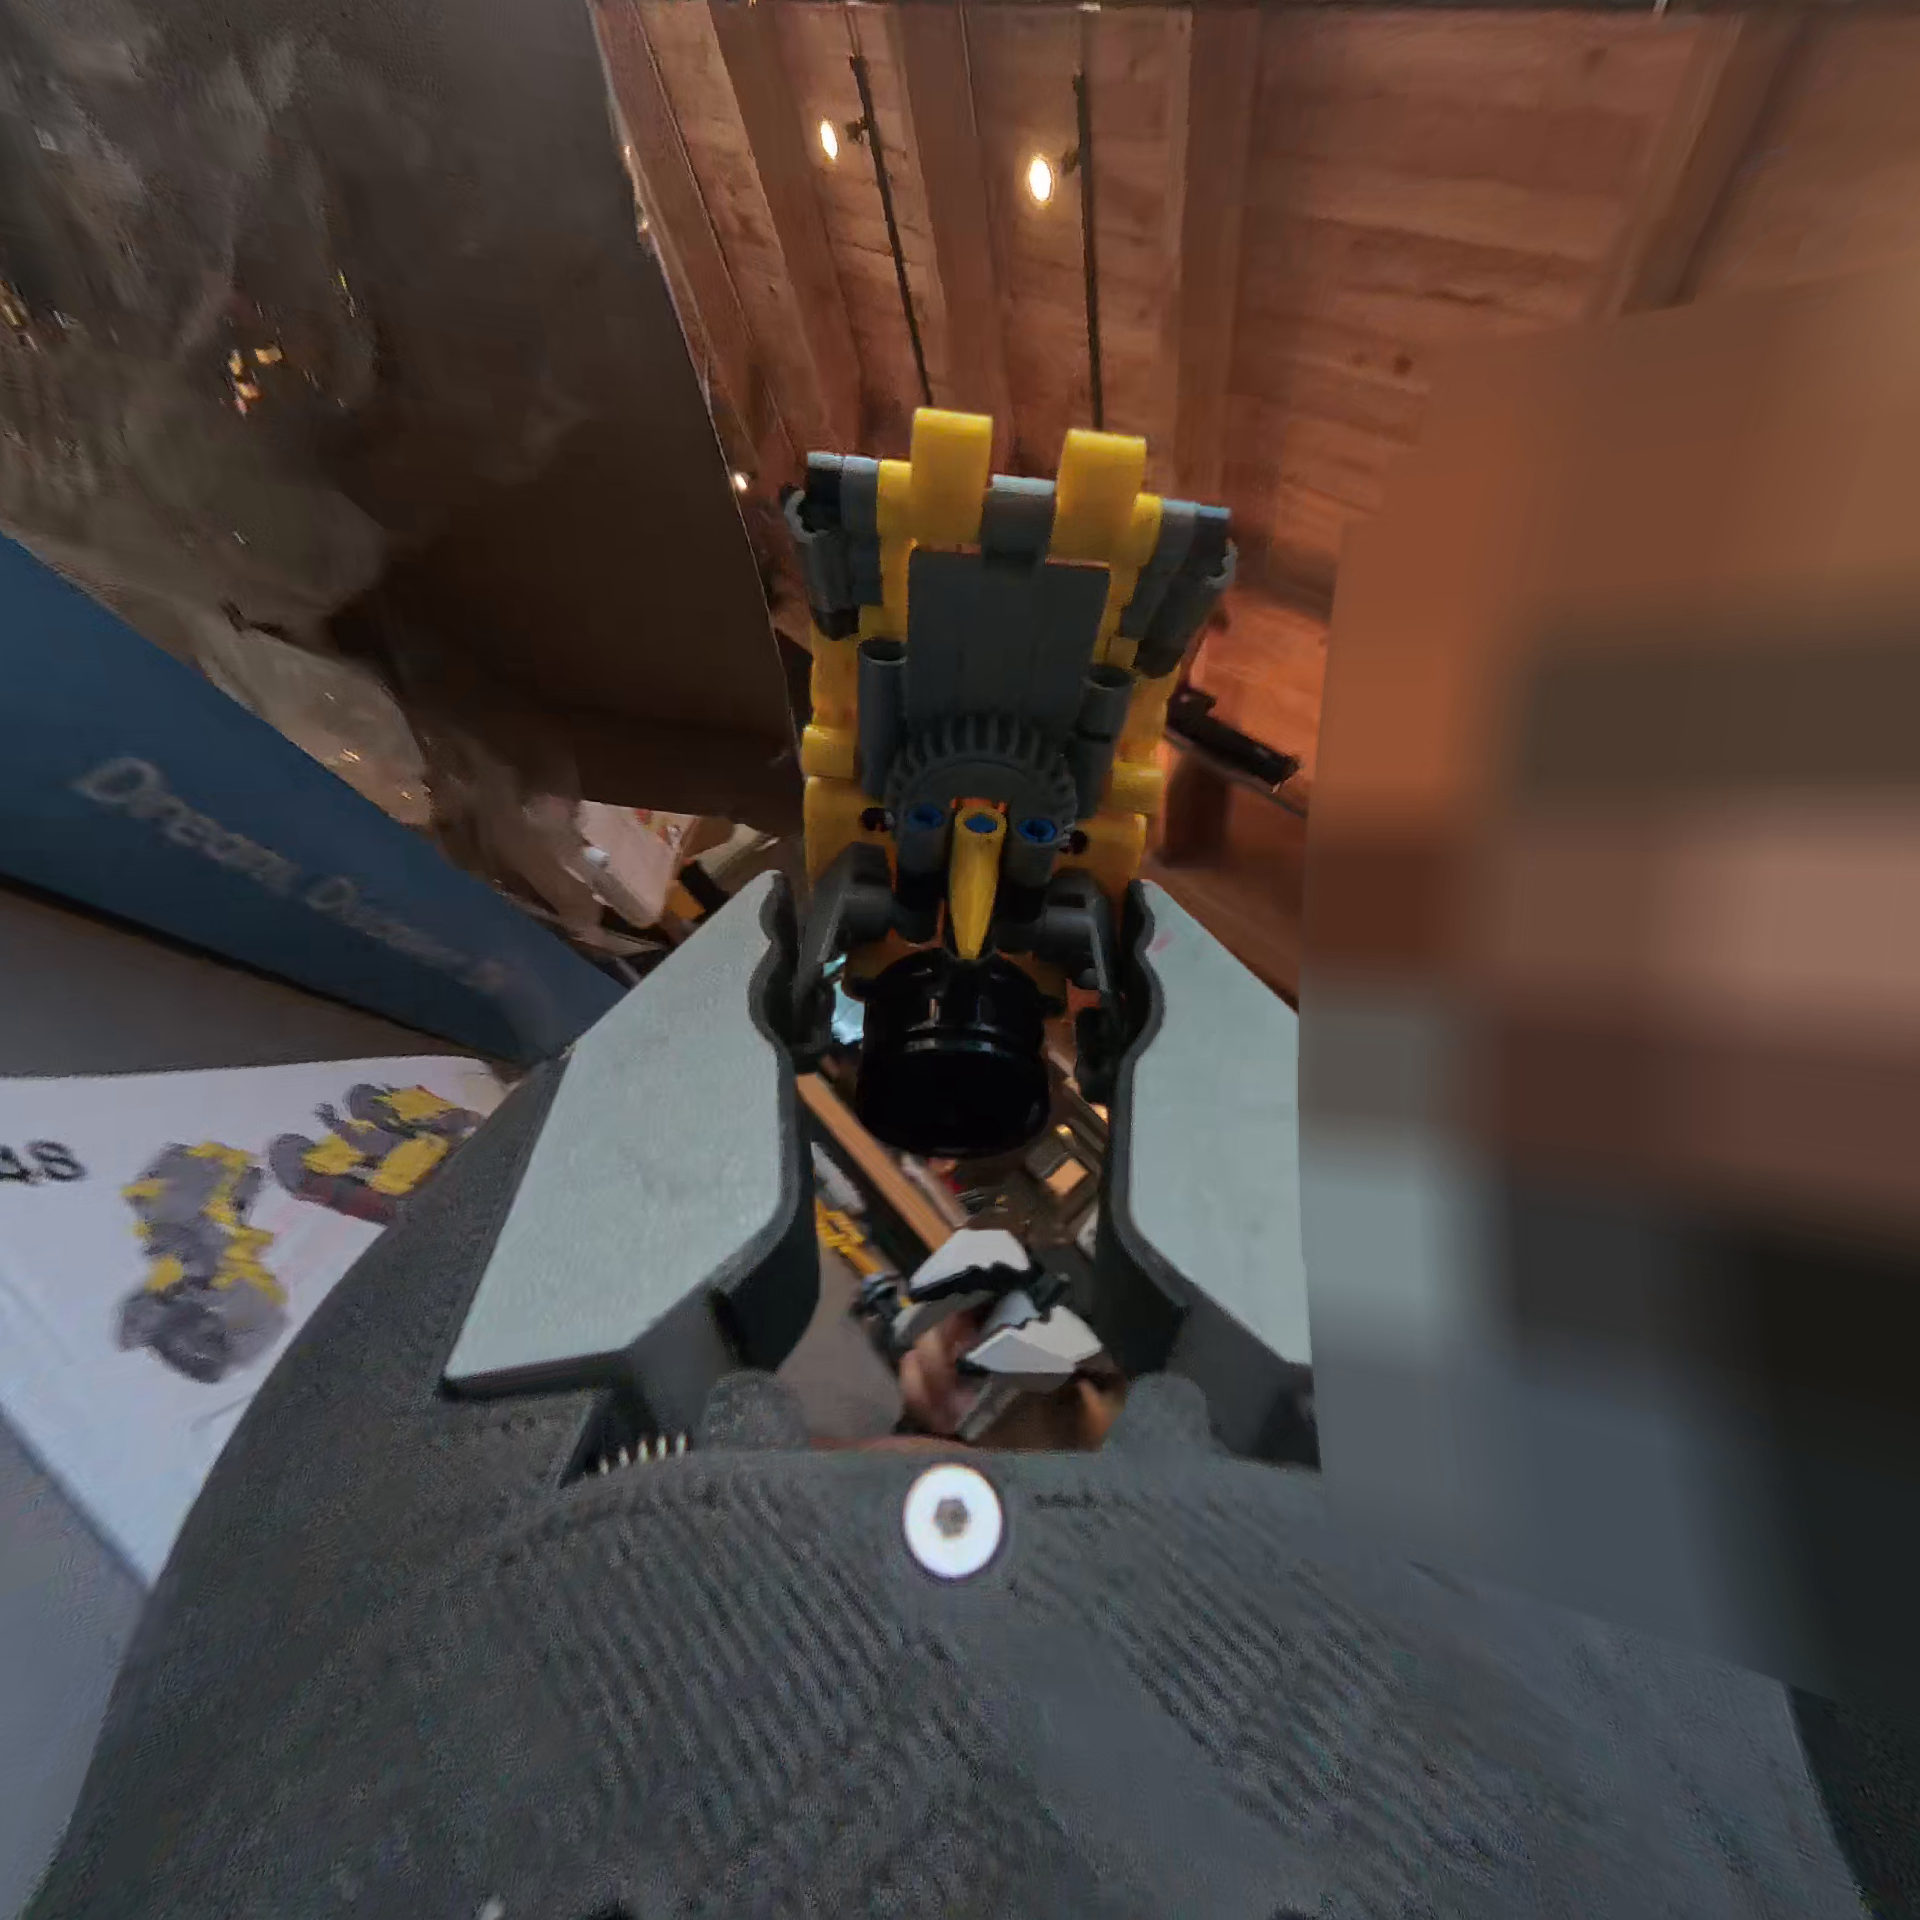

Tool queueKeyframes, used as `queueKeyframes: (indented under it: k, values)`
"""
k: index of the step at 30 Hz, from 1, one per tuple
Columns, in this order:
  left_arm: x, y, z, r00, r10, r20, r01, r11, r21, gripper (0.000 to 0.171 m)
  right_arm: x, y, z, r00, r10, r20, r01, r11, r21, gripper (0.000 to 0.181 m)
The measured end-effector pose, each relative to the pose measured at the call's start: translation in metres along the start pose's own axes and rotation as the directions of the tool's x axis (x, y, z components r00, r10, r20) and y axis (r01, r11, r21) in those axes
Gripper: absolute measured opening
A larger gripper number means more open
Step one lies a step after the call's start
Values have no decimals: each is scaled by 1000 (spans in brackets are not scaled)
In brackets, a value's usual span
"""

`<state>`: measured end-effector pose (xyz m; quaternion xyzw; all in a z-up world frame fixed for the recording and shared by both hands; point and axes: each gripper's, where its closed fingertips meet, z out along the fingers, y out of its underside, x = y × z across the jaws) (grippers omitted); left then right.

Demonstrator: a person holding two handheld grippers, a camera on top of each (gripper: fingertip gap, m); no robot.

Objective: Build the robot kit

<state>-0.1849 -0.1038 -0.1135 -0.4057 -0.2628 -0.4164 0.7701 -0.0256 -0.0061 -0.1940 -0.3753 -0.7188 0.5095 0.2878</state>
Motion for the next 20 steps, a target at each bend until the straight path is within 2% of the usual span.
queueKeyframes:
  k: [1,4,8,10,14,17,20]
  values:
    - [-3,-3,-4,997,76,25,-75,997,-25,60,0,1,1,1000,-1,-2,1,1000,-6,25]
    - [-20,-6,-17,952,280,121,-263,955,-141,60,1,4,4,1000,-8,-11,8,999,-35,24]
    - [-30,-3,-27,894,430,124,-391,885,-254,60,2,11,10,1000,-16,-22,14,996,-87,23]
    - [-29,0,-30,896,436,83,-401,876,-268,60,5,11,13,999,-15,-33,12,995,-96,23]
    - [-24,-5,-37,924,382,23,-369,905,-212,60,14,9,18,997,-9,-72,2,996,-91,23]
    - [-33,-4,-41,916,401,33,-381,891,-245,60,23,5,22,995,-4,-97,-3,997,-73,23]
    - [-30,-2,-42,916,401,-9,-390,887,-247,60,29,3,28,995,4,-101,-11,997,-70,24]
